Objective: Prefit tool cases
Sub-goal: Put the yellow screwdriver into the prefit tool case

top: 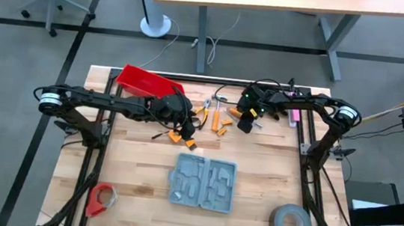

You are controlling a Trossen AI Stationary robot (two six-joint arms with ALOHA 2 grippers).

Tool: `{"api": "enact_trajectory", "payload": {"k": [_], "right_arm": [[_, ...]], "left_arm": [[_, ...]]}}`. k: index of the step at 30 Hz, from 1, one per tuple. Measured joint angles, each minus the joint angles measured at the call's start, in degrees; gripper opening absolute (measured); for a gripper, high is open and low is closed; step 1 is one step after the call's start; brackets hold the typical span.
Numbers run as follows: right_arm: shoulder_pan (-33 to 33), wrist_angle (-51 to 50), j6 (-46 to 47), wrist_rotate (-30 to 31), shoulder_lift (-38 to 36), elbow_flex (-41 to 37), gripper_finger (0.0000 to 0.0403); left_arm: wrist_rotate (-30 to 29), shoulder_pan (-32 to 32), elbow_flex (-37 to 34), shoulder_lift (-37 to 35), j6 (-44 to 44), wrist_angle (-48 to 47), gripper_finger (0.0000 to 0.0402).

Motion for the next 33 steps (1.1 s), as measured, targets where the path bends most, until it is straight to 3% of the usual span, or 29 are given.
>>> {"api": "enact_trajectory", "payload": {"k": [8,13,21,33], "right_arm": [[1.2,-5.4,0.8,-2.3,-6.1,-0.4,0.0055],[3.7,-9.9,1.0,-3.4,-10.5,-0.3,0.0055],[13.0,-11.8,-0.8,-5.9,-17.4,-0.3,0.0055],[31.4,-10.1,3.0,-5.7,-20.5,-0.2,0.0055]], "left_arm": [[0.1,0.0,0.0,0.0,-0.7,0.0,0.0114],[5.8,-0.2,0.0,0.0,-0.8,0.7,0.0114],[13.3,-1.3,0.0,1.4,-2.3,2.7,0.0114],[14.7,-8.8,0.0,1.7,-6.1,7.7,0.0114]]}}
